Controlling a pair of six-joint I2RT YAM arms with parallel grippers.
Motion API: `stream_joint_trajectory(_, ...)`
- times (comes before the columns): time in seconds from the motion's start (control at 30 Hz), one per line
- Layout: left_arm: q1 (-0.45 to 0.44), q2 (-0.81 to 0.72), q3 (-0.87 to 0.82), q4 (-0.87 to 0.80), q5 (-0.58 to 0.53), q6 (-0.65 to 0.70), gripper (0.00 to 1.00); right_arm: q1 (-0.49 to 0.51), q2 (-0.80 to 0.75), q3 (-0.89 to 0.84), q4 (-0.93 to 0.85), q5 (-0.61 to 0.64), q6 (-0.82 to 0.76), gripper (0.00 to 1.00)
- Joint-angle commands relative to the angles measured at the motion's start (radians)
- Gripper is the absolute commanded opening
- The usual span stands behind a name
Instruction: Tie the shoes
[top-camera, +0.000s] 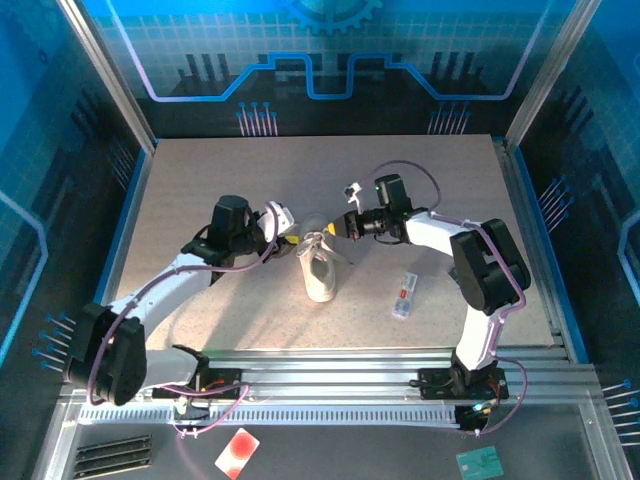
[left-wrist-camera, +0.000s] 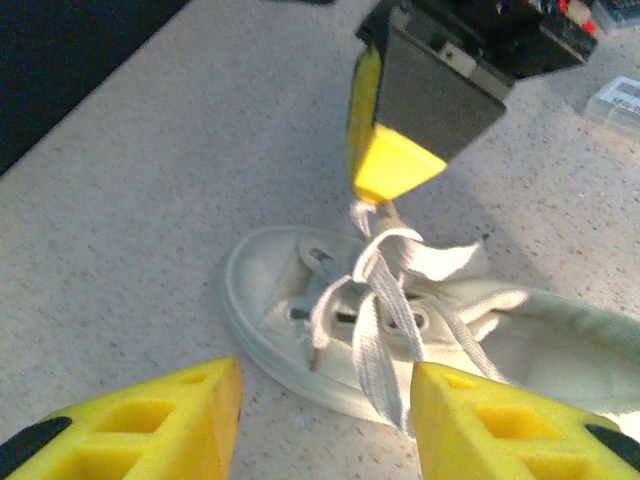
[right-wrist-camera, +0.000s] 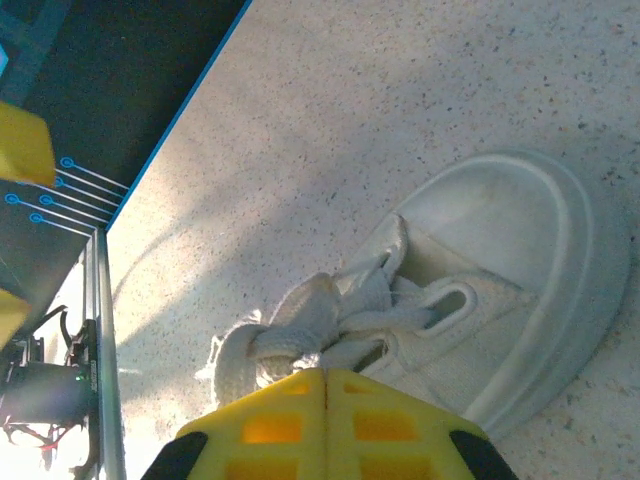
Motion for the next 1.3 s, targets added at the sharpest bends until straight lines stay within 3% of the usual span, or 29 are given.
stream_joint_trajectory(0.0, -0.043, 0.016, -0.037, -0.072, -0.063, -0.013, 0.49, 0.018, 0.027, 0.056, -0.082, 0.022, -0.057, 0.00)
stream_joint_trajectory(0.33, -0.085, 0.188, -0.008, 0.033, -0.115, -0.107, 0.59, 0.037, 0.073, 0.133, -0.136, 0.039, -0.076, 0.00)
stream_joint_trajectory(0.53, -0.133, 0.234, 0.011, 0.002, -0.135, -0.056, 0.58, 0.040, 0.116, 0.202, -0.203, 0.044, -0.109, 0.00)
stream_joint_trajectory(0.7, -0.163, 0.244, 0.010, 0.018, -0.196, -0.053, 0.45, 0.048, 0.136, 0.242, -0.223, 0.046, -0.117, 0.00)
stream_joint_trajectory(0.87, -0.190, 0.239, 0.022, 0.031, -0.248, -0.060, 0.12, 0.058, 0.153, 0.280, -0.247, 0.053, -0.128, 0.00)
stream_joint_trajectory(0.93, -0.202, 0.230, 0.026, 0.023, -0.261, -0.067, 0.06, 0.062, 0.159, 0.296, -0.258, 0.056, -0.132, 0.00)
stream_joint_trajectory(1.27, -0.299, 0.222, 0.117, -0.108, -0.249, -0.151, 0.00, 0.084, 0.197, 0.375, -0.321, 0.041, -0.170, 0.00)
